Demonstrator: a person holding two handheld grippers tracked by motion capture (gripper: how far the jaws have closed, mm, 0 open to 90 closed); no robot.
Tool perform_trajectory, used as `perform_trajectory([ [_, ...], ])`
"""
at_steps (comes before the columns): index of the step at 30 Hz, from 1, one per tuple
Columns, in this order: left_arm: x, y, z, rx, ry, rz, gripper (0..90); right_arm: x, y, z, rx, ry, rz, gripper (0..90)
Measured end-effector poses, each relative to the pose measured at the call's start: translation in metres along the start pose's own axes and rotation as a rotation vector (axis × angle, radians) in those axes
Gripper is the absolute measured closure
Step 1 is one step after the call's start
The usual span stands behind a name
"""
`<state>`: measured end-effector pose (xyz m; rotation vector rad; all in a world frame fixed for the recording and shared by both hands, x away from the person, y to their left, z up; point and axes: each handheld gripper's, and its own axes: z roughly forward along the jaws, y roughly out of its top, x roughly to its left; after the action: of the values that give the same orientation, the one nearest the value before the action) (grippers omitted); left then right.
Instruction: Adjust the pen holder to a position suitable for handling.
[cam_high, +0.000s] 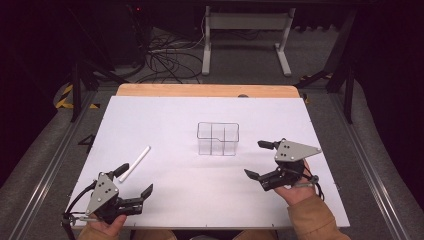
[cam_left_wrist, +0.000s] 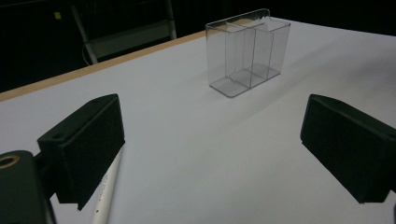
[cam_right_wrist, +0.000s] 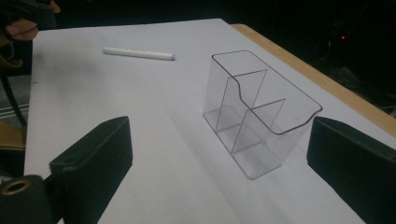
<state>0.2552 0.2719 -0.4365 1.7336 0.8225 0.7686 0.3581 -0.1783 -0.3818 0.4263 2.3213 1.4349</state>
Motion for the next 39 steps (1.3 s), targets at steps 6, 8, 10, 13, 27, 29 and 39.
perform_trajectory([
  [6, 0.000, 0.000, 0.000, -0.001, -0.001, 0.002, 7.2, -0.005, 0.013, 0.011, 0.029, 0.073, 0.022, 12.8],
  [8, 0.000, 0.000, 0.000, 0.000, 0.000, 0.000, 7.2, -0.006, 0.020, 0.018, 0.054, 0.084, -0.004, 14.5],
  [10, 0.000, -0.001, 0.000, 0.000, 0.000, -0.001, 7.2, -0.007, 0.022, 0.020, 0.060, 0.083, -0.010, 14.9],
  [13, 0.001, -0.001, 0.000, 0.003, 0.000, 0.002, 7.2, -0.010, 0.026, 0.026, 0.079, 0.079, -0.024, 15.9],
  [27, 0.001, -0.001, 0.000, 0.001, -0.003, -0.001, 7.2, -0.020, 0.037, 0.052, 0.147, 0.072, -0.080, 21.7],
  [29, 0.001, -0.001, 0.000, 0.002, -0.003, -0.001, 7.2, -0.020, 0.037, 0.053, 0.149, 0.073, -0.079, 22.4],
  [39, 0.001, -0.001, -0.001, 0.003, -0.002, 0.000, 7.2, -0.030, 0.041, 0.061, 0.175, 0.096, -0.075, 28.3],
])
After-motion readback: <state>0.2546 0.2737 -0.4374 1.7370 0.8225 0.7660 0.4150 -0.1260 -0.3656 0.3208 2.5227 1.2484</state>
